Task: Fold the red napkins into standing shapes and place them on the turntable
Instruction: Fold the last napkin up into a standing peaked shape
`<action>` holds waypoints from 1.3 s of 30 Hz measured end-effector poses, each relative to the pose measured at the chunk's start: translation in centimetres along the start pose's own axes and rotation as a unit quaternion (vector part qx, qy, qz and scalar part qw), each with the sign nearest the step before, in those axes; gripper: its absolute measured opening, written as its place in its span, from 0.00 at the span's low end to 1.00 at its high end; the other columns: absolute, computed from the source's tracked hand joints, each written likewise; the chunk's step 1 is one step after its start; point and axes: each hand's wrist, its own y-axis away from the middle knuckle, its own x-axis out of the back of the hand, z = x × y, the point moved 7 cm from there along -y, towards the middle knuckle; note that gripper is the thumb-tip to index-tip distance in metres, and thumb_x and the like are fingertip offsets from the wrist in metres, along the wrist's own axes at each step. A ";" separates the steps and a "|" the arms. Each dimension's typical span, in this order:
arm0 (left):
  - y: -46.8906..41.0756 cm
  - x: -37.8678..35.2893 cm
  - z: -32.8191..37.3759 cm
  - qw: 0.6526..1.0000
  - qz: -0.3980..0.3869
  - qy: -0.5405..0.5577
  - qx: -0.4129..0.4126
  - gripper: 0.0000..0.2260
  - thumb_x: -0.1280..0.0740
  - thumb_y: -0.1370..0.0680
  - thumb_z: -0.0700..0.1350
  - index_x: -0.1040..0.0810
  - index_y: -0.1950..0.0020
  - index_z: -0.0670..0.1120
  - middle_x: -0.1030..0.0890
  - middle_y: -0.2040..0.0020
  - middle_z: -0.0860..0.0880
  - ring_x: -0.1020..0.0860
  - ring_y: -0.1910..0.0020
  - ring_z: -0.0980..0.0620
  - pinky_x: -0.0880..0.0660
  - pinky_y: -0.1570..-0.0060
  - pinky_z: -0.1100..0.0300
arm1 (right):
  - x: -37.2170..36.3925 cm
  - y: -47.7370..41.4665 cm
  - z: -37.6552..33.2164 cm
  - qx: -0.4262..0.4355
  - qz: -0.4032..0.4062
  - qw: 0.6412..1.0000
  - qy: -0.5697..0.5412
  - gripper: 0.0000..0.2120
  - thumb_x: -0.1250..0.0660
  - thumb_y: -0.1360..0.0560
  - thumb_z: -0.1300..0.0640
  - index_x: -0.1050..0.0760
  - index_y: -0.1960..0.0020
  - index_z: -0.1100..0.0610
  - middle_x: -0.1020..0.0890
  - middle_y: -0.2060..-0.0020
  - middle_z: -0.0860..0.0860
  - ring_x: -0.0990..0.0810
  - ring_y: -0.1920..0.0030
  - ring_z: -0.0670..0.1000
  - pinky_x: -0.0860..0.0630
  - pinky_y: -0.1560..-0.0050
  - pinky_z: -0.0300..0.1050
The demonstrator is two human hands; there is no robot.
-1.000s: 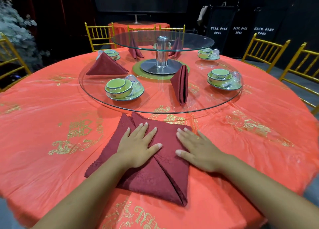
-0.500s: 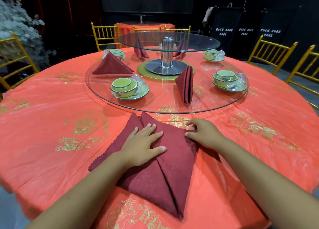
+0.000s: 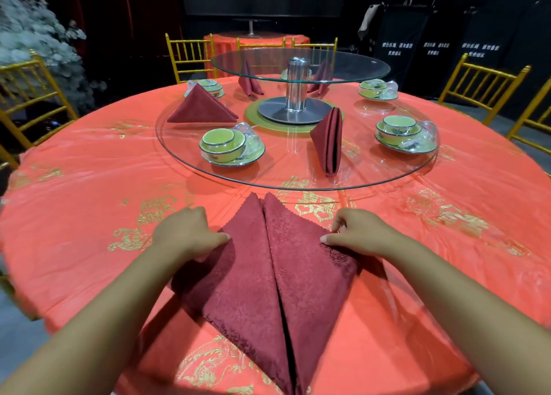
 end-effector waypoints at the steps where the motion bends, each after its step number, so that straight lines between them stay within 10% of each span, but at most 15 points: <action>1: -0.1 -0.1 -0.4 1.000 -0.012 -0.009 0.010 0.22 0.34 0.32 0.67 0.30 0.59 0.48 0.24 0.57 0.46 0.23 0.52 0.42 0.31 0.61 0.56 | -0.2 -0.1 -0.2 -0.002 -0.009 1.000 0.001 0.17 0.28 0.33 0.41 0.26 0.57 0.52 0.23 0.63 0.45 0.24 0.57 0.49 0.29 0.58 0.46; 29: 1.1 -1.2 0.7 0.933 -0.184 0.310 -0.014 0.10 0.28 0.28 0.46 0.22 0.66 0.43 0.22 0.71 0.49 0.25 0.70 0.49 0.30 0.66 0.60 | -1.5 0.6 -3.8 -0.014 -0.164 0.980 -0.113 0.10 0.32 0.26 0.52 0.24 0.63 0.56 0.21 0.64 0.51 0.24 0.64 0.51 0.29 0.60 0.45; 35: 0.2 7.2 3.3 0.931 0.055 0.339 -0.122 0.08 0.31 0.24 0.46 0.20 0.57 0.41 0.17 0.61 0.42 0.20 0.61 0.45 0.24 0.54 0.48 | 6.0 0.3 -7.1 0.098 0.134 0.984 -0.059 0.07 0.34 0.24 0.57 0.27 0.61 0.52 0.23 0.64 0.48 0.25 0.57 0.52 0.36 0.60 0.45; 39: 2.3 14.7 4.2 0.812 0.300 0.454 -0.208 0.09 0.35 0.25 0.48 0.23 0.60 0.44 0.25 0.67 0.52 0.30 0.67 0.57 0.32 0.64 0.55 | 12.3 3.3 -8.8 0.194 0.384 0.883 -0.186 0.02 0.36 0.24 0.57 0.25 0.56 0.53 0.26 0.70 0.41 0.29 0.66 0.42 0.36 0.65 0.40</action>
